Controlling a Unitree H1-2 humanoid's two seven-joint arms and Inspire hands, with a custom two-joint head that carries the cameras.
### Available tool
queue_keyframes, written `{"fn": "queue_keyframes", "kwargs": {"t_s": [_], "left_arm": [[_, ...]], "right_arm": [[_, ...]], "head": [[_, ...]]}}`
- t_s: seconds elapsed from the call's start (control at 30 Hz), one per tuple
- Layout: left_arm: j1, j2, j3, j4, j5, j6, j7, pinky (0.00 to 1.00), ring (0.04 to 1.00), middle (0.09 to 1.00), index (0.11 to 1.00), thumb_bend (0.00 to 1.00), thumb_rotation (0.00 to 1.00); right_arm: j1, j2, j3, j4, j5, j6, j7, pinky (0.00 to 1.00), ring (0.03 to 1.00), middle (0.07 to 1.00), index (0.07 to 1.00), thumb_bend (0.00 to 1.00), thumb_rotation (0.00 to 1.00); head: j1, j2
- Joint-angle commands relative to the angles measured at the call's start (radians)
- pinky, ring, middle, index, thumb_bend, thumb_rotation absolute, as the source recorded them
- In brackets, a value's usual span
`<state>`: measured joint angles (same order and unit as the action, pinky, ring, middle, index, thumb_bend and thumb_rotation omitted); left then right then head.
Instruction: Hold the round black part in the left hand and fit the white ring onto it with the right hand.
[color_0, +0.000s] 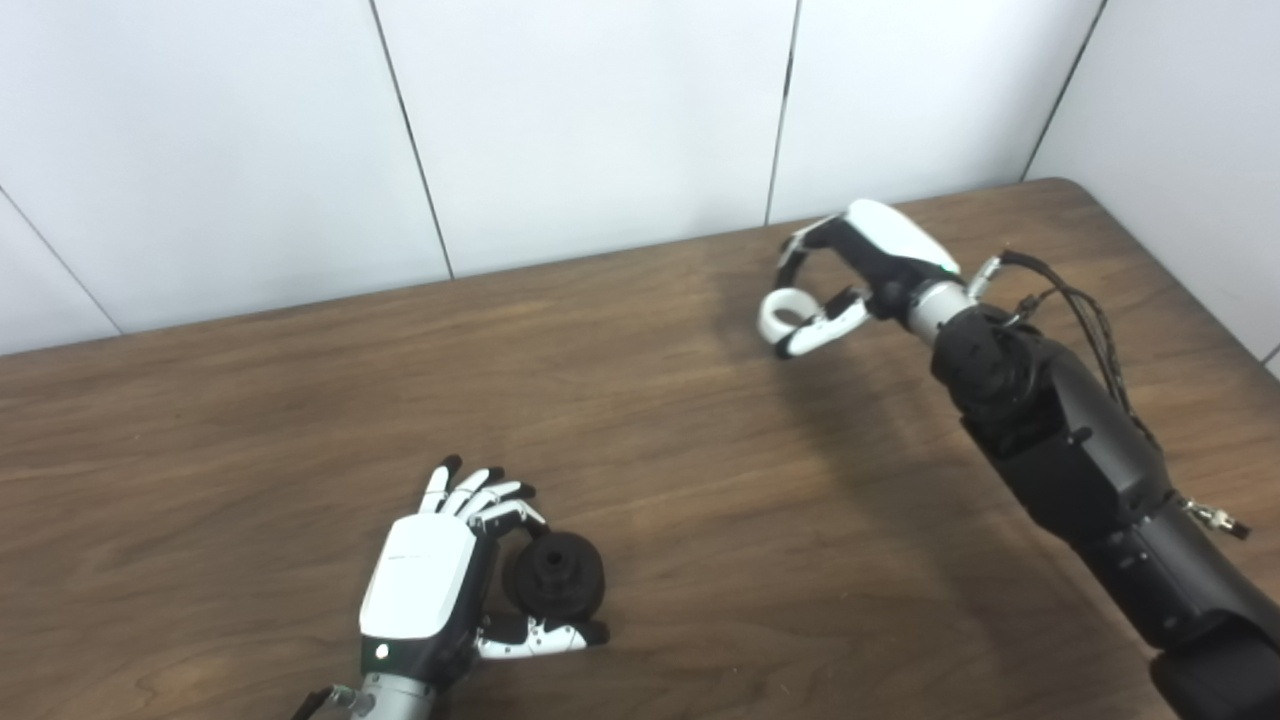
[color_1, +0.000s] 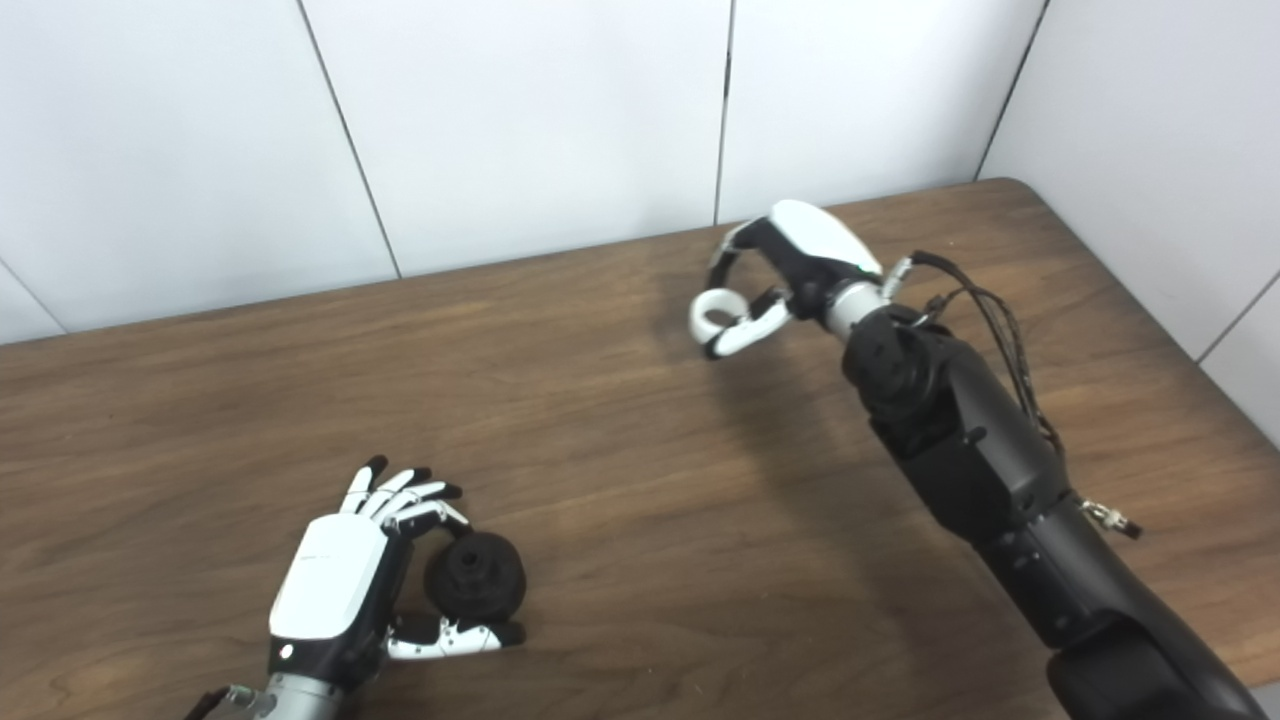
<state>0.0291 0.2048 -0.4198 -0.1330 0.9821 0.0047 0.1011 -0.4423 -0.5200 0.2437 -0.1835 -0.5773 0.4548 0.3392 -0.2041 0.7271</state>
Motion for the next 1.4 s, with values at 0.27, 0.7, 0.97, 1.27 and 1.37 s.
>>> {"fn": "queue_keyframes", "kwargs": {"t_s": [0.27, 0.7, 0.97, 1.27, 1.37], "left_arm": [[0.016, -0.009, -0.033, 0.028, 0.048, 0.029, -0.013, 1.00, 0.889, 0.776, 0.484, 0.52, 0.06], [0.014, -0.041, -0.058, 0.030, 0.073, 0.061, -0.015, 1.00, 0.894, 0.777, 0.483, 0.52, 0.06], [0.006, -0.056, -0.076, 0.034, 0.091, 0.082, -0.019, 1.00, 0.897, 0.782, 0.484, 0.52, 0.06], [0.001, -0.071, -0.081, 0.033, 0.099, 0.096, -0.024, 1.00, 0.903, 0.790, 0.485, 0.52, 0.06], [-0.003, -0.073, -0.084, 0.037, 0.102, 0.099, -0.020, 1.00, 0.902, 0.789, 0.484, 0.53, 0.06]], "right_arm": [[0.034, 0.120, -0.001, -0.250, -0.107, 0.015, 0.247, 0.94, 0.926, 0.829, 0.482, 0.53, 0.14], [0.098, 0.251, 0.066, -0.352, -0.138, -0.003, 0.320, 1.00, 0.940, 0.844, 0.481, 0.53, 0.14], [0.104, 0.259, 0.113, -0.355, -0.127, -0.007, 0.329, 1.00, 0.947, 0.853, 0.482, 0.53, 0.14], [0.115, 0.264, 0.143, -0.327, -0.121, -0.018, 0.312, 1.00, 0.952, 0.853, 0.482, 0.53, 0.14], [0.115, 0.261, 0.149, -0.317, -0.122, -0.025, 0.309, 1.00, 0.953, 0.852, 0.482, 0.53, 0.14]], "head": [[0.062, 0.007], [0.153, 0.023], [0.187, 0.037], [0.203, 0.049], [0.204, 0.050]]}}
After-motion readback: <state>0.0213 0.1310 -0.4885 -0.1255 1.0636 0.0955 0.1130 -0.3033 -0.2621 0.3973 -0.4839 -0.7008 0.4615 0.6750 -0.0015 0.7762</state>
